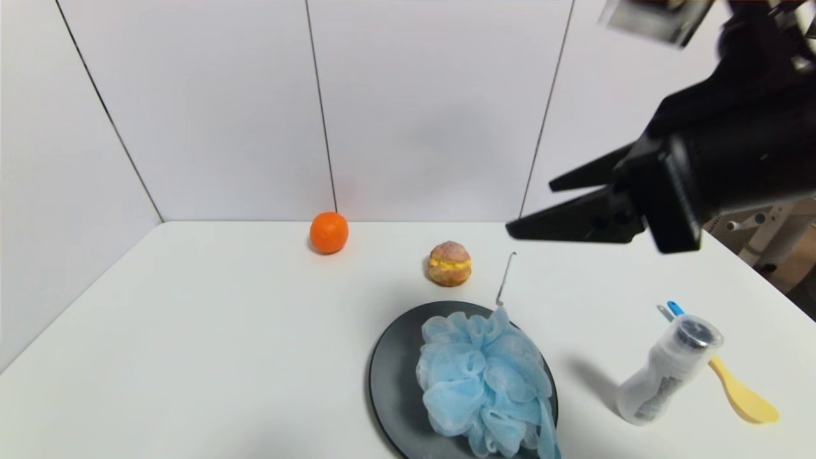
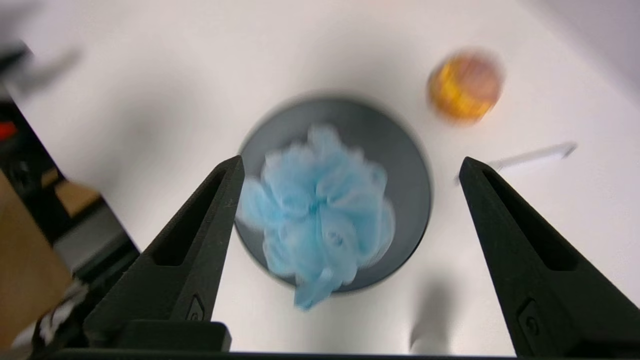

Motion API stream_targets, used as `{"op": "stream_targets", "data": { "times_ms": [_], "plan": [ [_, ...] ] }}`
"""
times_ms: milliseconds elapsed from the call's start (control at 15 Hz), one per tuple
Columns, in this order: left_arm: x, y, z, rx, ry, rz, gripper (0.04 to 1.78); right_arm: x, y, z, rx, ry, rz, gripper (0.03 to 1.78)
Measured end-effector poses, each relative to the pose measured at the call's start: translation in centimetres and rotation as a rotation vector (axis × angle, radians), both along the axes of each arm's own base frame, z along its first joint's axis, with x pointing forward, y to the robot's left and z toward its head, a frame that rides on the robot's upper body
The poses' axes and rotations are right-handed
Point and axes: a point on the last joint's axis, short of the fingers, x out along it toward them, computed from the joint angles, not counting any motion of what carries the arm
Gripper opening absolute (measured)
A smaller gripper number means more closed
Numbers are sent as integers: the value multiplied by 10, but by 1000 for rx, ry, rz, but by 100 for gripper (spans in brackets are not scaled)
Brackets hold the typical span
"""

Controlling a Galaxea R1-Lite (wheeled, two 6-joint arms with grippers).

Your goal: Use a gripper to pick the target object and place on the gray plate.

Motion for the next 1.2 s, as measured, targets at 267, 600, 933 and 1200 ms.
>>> {"op": "stream_targets", "data": {
  "times_ms": [267, 600, 933, 1200],
  "plan": [
    [0, 0, 0, 0, 0, 0, 169, -22, -65, 22, 70, -251, -172, 160],
    [0, 0, 0, 0, 0, 0, 169, -77, -125, -45, -16, -208, -448, 165],
    [0, 0, 0, 0, 0, 0, 169, -144, -146, -150, -111, -96, -701, 168],
    [0, 0, 0, 0, 0, 0, 169, -179, -149, -223, -92, -81, -800, 169]
  ]
}}
